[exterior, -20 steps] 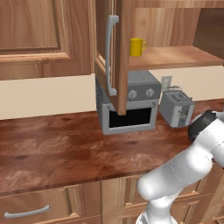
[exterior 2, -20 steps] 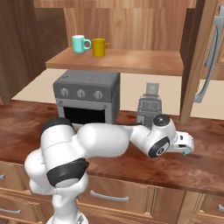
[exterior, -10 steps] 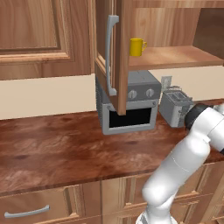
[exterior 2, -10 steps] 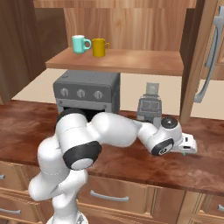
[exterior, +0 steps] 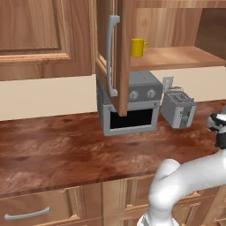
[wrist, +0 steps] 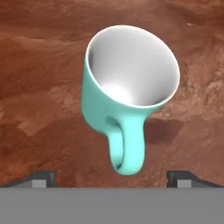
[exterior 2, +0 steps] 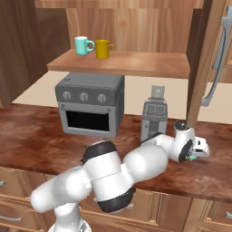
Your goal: Pick the mug on the counter and place it in the cabinet with the handle facing the right, like the mugs already inside.
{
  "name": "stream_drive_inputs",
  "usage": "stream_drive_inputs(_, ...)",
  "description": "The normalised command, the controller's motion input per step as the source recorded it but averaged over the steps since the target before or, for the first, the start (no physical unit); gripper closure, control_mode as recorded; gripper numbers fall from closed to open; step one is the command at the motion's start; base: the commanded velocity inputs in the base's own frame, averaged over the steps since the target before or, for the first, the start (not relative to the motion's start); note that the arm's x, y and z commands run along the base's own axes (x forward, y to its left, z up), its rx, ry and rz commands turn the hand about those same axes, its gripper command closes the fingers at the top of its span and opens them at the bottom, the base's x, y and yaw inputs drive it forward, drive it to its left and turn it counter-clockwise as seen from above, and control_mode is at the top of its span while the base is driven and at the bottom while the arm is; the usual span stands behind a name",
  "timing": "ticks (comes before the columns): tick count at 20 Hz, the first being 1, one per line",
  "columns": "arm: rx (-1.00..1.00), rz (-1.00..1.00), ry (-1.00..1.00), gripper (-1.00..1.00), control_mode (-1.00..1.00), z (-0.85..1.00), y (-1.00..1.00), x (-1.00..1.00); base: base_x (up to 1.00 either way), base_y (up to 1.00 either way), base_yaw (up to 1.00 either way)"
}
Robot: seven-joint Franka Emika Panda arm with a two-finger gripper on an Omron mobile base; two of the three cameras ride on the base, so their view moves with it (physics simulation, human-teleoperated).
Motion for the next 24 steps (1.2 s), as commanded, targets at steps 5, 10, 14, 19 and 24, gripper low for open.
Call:
stream_drive_inputs(5,0.01,0.0,0.0,-1.0,-1.0,-0.13,-0.26,0.31,0.0,0.0,0.0)
stream_drive_inputs(10,0.02,0.0,0.0,-1.0,-1.0,-0.26,-0.27,0.28,0.0,0.0,0.0)
stream_drive_inputs(14,0.04,0.0,0.0,-1.0,-1.0,-0.21,-0.27,0.29,0.0,0.0,0.0)
stream_drive_inputs(19,0.07,0.0,0.0,1.0,-1.0,-0.12,-0.15,0.2,0.0,0.0,0.0)
stream_drive_inputs(24,0.05,0.01,0.0,1.0,-1.0,-0.02,0.0,0.0,0.0,0.0,0.0)
